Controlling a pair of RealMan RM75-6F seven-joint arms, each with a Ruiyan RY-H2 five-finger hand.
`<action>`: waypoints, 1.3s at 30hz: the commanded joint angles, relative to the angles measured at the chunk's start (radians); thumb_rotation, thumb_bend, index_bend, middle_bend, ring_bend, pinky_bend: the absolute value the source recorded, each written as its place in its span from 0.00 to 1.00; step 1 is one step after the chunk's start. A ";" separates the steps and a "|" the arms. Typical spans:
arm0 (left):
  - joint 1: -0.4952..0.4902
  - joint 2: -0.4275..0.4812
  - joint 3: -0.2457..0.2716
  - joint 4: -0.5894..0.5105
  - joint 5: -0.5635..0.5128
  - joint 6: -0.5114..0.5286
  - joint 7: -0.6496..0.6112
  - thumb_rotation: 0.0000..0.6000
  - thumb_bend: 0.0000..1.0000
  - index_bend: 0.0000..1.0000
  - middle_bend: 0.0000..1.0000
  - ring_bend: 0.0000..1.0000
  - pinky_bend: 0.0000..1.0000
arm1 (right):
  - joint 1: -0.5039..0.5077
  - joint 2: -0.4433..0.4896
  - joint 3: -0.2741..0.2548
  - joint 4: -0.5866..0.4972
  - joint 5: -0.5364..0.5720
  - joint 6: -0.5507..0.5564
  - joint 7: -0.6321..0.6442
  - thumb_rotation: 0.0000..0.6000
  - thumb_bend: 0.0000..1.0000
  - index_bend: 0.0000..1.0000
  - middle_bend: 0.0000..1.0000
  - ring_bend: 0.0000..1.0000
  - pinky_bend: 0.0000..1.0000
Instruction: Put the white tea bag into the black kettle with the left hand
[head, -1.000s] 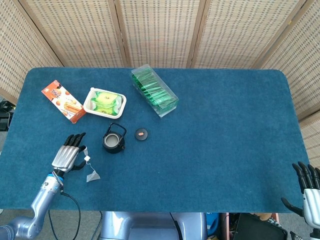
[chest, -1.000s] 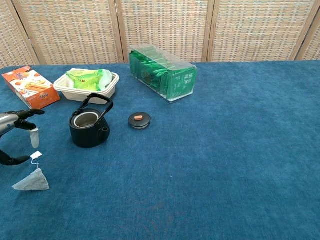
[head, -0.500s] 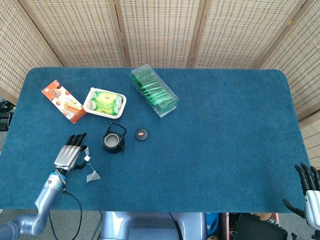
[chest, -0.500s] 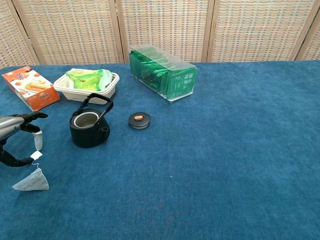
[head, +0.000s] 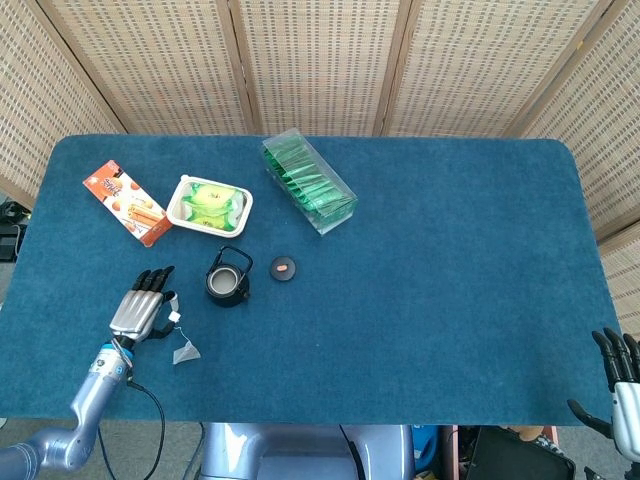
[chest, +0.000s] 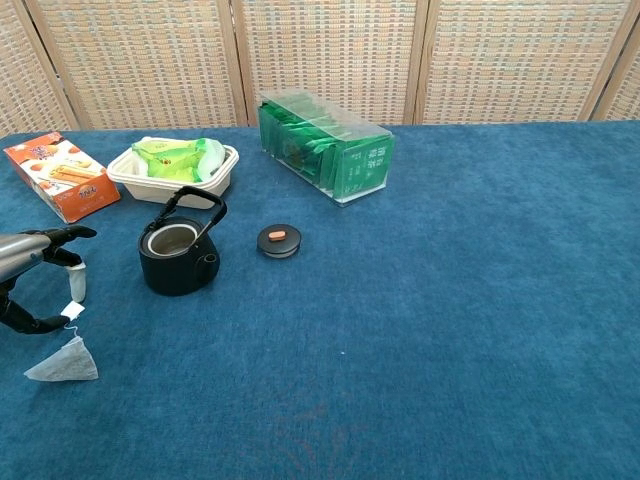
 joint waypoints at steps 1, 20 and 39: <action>-0.002 0.000 0.000 0.000 -0.002 -0.001 0.002 1.00 0.34 0.50 0.00 0.00 0.00 | -0.001 0.001 0.000 0.000 0.000 0.000 0.000 1.00 0.02 0.11 0.14 0.00 0.06; -0.012 -0.003 0.001 -0.011 -0.020 -0.017 0.011 1.00 0.34 0.61 0.00 0.00 0.00 | -0.008 0.002 0.001 -0.002 0.003 -0.001 0.000 1.00 0.02 0.11 0.14 0.00 0.06; -0.017 0.004 0.001 -0.027 -0.031 -0.017 0.014 1.00 0.41 0.66 0.00 0.00 0.00 | -0.014 0.000 0.002 0.003 0.002 0.002 0.005 1.00 0.02 0.11 0.14 0.00 0.06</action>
